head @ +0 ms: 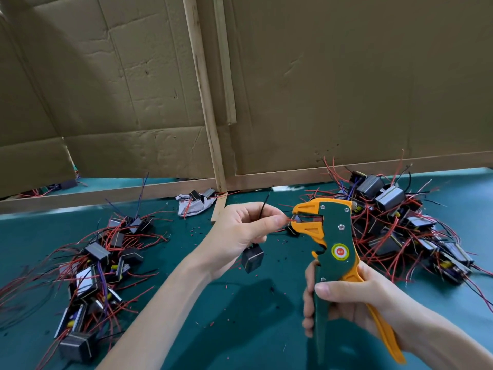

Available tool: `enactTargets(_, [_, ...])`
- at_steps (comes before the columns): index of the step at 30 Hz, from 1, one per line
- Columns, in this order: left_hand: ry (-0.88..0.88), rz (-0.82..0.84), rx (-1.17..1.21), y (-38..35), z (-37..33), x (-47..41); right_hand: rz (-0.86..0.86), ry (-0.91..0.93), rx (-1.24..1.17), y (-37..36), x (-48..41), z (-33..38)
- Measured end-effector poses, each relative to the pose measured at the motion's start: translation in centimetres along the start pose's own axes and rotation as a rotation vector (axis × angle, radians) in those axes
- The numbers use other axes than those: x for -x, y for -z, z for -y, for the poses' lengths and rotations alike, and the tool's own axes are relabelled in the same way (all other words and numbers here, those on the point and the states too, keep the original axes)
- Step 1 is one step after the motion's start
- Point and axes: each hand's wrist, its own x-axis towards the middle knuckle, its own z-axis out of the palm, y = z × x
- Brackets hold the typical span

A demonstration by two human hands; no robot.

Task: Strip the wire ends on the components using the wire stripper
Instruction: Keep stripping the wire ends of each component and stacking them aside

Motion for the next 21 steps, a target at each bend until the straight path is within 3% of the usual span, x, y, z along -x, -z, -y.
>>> enactTargets(16, [0.005,0.018,-0.013,-0.32,0.05,-0.19,0.003,0.001,0.086,0.67,0.10,-0.27])
enactTargets(21, [0.000,0.021,-0.064,-0.03,0.08,-0.11,-0.069,-0.041,0.119,0.35,0.25,-0.31])
